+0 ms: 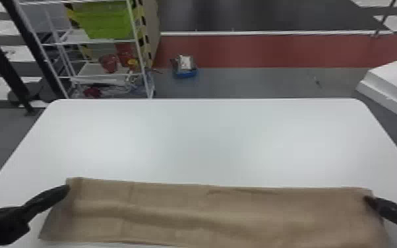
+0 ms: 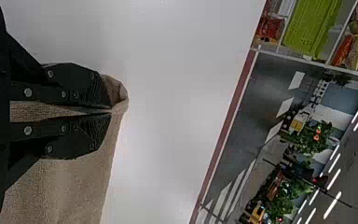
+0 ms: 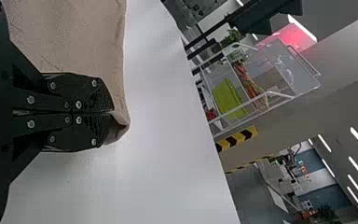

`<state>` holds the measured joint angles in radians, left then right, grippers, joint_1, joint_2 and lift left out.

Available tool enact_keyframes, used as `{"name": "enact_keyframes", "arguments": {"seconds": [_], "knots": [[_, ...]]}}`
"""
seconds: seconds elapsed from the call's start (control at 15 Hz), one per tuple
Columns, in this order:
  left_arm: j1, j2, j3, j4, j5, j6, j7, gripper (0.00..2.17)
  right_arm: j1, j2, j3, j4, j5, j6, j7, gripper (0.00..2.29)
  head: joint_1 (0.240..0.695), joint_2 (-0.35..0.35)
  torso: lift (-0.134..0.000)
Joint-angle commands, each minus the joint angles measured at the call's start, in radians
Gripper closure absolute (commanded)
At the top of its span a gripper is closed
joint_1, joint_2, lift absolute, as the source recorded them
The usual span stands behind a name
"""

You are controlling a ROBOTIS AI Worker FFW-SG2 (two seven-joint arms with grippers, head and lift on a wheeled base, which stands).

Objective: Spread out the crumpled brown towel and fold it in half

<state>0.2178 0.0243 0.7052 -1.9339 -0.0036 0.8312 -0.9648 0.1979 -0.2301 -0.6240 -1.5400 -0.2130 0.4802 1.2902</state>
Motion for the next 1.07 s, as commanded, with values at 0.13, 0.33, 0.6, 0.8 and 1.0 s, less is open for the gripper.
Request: {"name": "enact_keyframes", "arguments": {"seconds": [0.13,0.33,0.6,0.8,1.0], "knots": [[-0.005,0.002,0.014,0.000,0.008,0.006,0.001,1.72,-0.005,0.000,-0.020,0.014,-0.005,-0.030,-0.011,1.66,0.695,0.040,-0.124],[-0.005,0.002,0.019,0.001,0.008,0.006,0.001,1.72,-0.005,0.002,-0.029,0.017,-0.009,-0.048,-0.020,1.66,0.695,0.033,-0.124],[-0.006,0.002,0.023,0.001,0.007,0.006,0.005,1.72,-0.006,0.008,-0.037,0.031,-0.019,-0.073,-0.035,1.66,0.695,0.028,-0.124],[-0.008,0.003,0.022,0.010,0.001,0.006,0.011,1.71,-0.005,0.006,-0.037,0.052,-0.026,-0.091,-0.066,1.66,0.695,0.026,-0.124],[-0.008,0.003,0.010,0.013,-0.004,0.003,0.023,1.71,-0.009,0.003,-0.020,0.067,-0.019,-0.097,-0.080,1.66,0.695,0.020,-0.124]]}}
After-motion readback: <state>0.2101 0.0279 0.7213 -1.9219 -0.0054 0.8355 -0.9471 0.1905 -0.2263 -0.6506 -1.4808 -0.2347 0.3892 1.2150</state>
